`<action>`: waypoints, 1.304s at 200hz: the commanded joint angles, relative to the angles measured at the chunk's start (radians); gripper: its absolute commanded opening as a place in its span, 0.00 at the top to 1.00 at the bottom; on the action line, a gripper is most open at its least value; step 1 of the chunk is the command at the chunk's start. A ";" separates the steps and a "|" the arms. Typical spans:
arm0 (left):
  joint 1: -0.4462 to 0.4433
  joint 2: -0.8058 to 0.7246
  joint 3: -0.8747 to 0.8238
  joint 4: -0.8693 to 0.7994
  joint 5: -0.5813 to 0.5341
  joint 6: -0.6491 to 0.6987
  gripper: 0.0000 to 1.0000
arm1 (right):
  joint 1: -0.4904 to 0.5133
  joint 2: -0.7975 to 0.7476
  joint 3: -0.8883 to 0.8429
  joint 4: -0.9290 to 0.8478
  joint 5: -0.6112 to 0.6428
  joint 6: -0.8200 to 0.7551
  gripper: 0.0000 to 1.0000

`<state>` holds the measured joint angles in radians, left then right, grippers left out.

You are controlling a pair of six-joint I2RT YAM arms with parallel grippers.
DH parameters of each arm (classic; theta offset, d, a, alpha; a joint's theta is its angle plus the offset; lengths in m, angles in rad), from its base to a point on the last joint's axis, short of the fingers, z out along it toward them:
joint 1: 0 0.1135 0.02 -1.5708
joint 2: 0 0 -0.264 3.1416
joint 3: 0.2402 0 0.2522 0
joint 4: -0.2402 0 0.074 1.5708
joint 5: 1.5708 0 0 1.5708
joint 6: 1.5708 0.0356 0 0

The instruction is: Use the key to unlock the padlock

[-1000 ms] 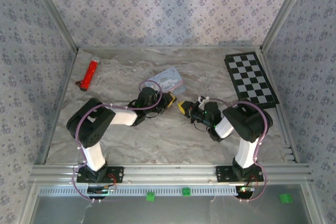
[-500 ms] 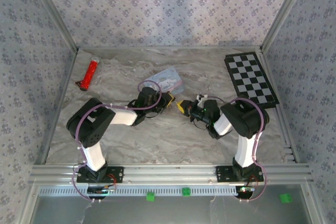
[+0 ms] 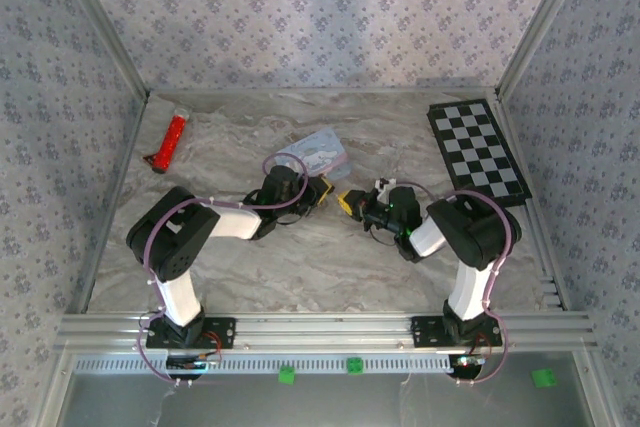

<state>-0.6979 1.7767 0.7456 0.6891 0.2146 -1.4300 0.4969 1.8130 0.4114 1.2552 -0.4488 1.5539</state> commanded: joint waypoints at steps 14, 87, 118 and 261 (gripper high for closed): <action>-0.061 -0.028 0.049 0.026 0.210 0.008 0.88 | -0.007 -0.028 0.055 -0.017 0.020 -0.038 1.00; -0.067 -0.032 0.066 0.023 0.216 0.001 0.88 | 0.041 0.015 0.084 0.074 0.018 -0.017 1.00; -0.067 -0.036 0.071 0.012 0.216 0.007 0.88 | 0.037 0.009 0.071 0.067 0.022 -0.028 1.00; -0.080 -0.030 0.080 0.023 0.219 0.007 0.88 | 0.021 0.069 0.103 0.117 0.001 0.010 1.00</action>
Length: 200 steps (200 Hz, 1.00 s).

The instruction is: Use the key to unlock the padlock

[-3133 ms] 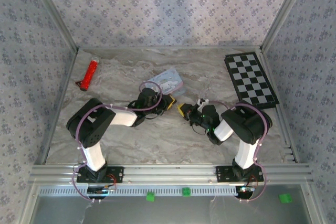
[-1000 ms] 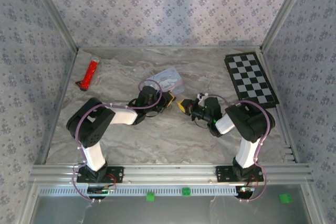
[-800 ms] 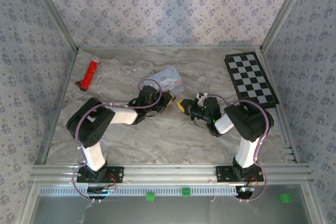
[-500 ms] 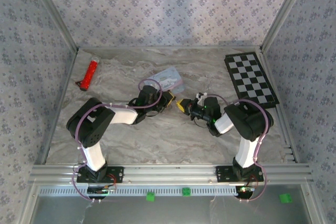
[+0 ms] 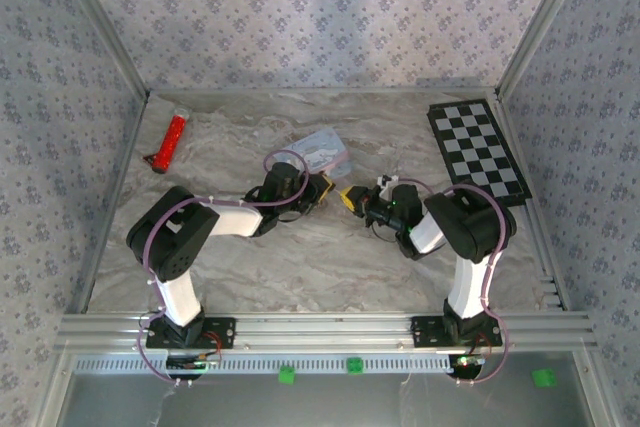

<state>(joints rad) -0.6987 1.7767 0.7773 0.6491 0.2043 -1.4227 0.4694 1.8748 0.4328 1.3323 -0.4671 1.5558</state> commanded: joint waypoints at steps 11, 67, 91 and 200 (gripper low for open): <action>-0.080 -0.031 0.047 0.065 0.229 -0.002 0.88 | 0.053 0.009 0.086 0.046 0.017 0.010 1.00; -0.080 -0.030 0.039 0.070 0.226 -0.004 0.88 | 0.080 -0.021 0.076 0.030 0.027 0.007 1.00; -0.081 -0.030 0.039 0.075 0.227 -0.005 0.88 | 0.090 -0.026 0.080 0.014 0.031 -0.003 1.00; -0.086 -0.044 0.030 0.071 0.227 -0.001 0.88 | 0.028 -0.065 0.114 -0.105 -0.021 -0.037 1.00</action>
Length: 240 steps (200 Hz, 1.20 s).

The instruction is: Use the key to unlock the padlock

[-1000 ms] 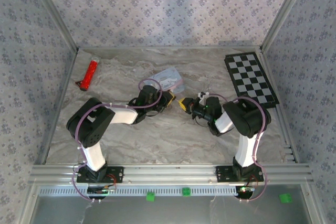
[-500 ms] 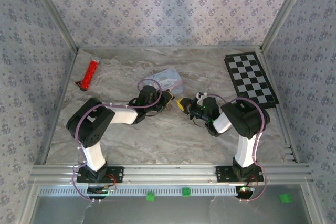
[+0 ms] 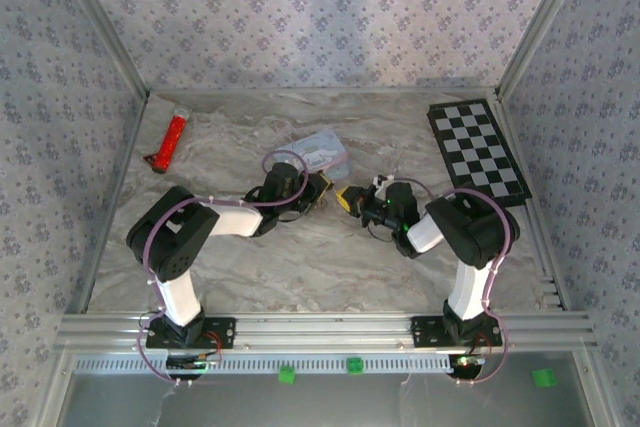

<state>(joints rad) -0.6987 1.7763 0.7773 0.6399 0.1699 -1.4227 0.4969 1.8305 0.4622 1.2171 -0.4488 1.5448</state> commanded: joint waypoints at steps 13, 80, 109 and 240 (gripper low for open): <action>-0.088 -0.045 0.035 0.078 0.260 0.001 0.88 | -0.001 -0.016 0.101 -0.009 -0.045 -0.028 1.00; -0.093 -0.048 0.043 0.096 0.269 -0.010 0.90 | 0.015 0.108 0.098 0.091 -0.050 -0.030 1.00; -0.096 -0.049 0.053 0.098 0.276 -0.013 0.90 | 0.008 0.144 0.109 0.171 -0.078 -0.003 1.00; -0.110 -0.048 0.083 0.096 0.284 -0.011 0.92 | -0.032 0.148 0.172 0.147 -0.185 0.021 1.00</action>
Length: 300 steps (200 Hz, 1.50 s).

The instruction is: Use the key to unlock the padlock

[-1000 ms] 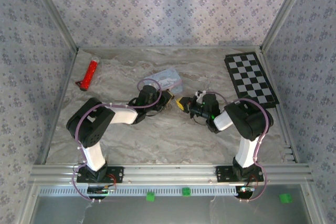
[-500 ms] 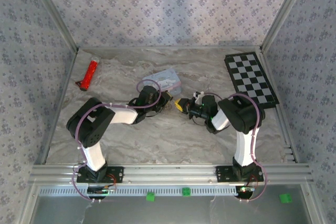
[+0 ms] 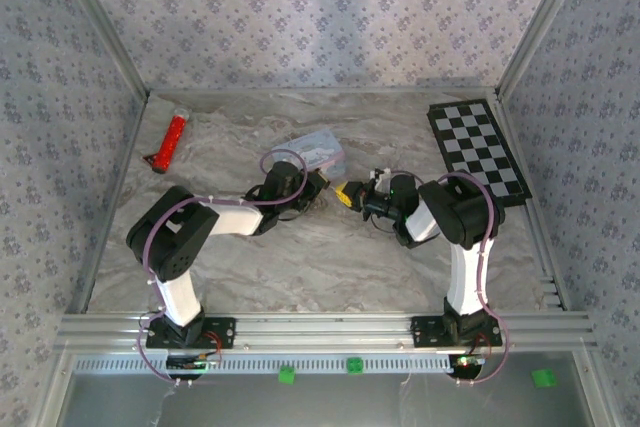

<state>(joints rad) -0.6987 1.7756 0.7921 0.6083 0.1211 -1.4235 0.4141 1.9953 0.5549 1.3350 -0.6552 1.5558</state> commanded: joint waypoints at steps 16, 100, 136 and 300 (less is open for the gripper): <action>-0.113 -0.044 0.080 0.133 0.337 -0.011 0.92 | 0.073 -0.011 0.088 0.047 0.026 0.021 1.00; -0.114 -0.060 0.069 0.097 0.334 0.029 0.92 | -0.019 -0.012 0.036 0.058 0.017 0.018 1.00; -0.109 -0.051 0.050 0.028 0.317 0.074 0.91 | 0.018 -0.045 0.003 0.011 0.034 -0.024 1.00; -0.112 0.007 -0.017 -0.064 0.327 0.200 0.80 | 0.155 0.012 -0.125 0.058 0.159 -0.070 1.00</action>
<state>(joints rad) -0.7166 1.7805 0.7792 0.4747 0.1947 -1.2449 0.5259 1.9736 0.4126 1.3487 -0.4808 1.5169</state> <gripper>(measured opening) 0.187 0.051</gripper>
